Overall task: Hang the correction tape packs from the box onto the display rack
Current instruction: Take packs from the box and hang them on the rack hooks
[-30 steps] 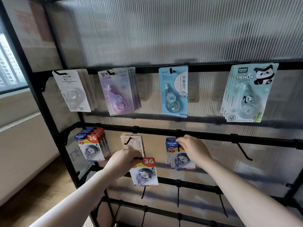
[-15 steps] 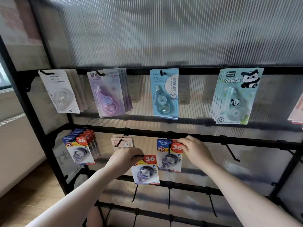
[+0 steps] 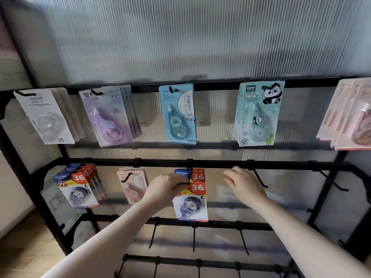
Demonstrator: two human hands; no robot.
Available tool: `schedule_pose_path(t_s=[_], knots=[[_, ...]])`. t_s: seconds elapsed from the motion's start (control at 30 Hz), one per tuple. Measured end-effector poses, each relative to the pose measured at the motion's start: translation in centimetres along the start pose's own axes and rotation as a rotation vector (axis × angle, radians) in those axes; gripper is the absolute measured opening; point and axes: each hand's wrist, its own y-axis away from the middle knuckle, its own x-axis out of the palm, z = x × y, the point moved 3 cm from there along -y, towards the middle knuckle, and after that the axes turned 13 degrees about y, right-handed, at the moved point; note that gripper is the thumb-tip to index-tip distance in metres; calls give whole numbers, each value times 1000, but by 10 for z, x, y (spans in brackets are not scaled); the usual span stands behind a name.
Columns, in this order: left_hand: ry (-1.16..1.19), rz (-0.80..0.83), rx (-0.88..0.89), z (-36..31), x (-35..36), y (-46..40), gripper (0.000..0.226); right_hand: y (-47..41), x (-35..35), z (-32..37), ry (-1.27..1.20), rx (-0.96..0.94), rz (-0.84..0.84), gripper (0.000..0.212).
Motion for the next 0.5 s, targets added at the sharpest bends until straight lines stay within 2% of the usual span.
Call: schedule_pose_path(t_s=[0.27,0.4,0.5], knots=[[-1,12,1,5,13,-8,43,11,9,-13,-7,20,51,29],[3,23,17,8,18,-6,44,11,14,-14,9,5,64,27],[-18,15,22,15,19,-3,33,10,18,-15,-10,7,70,27]])
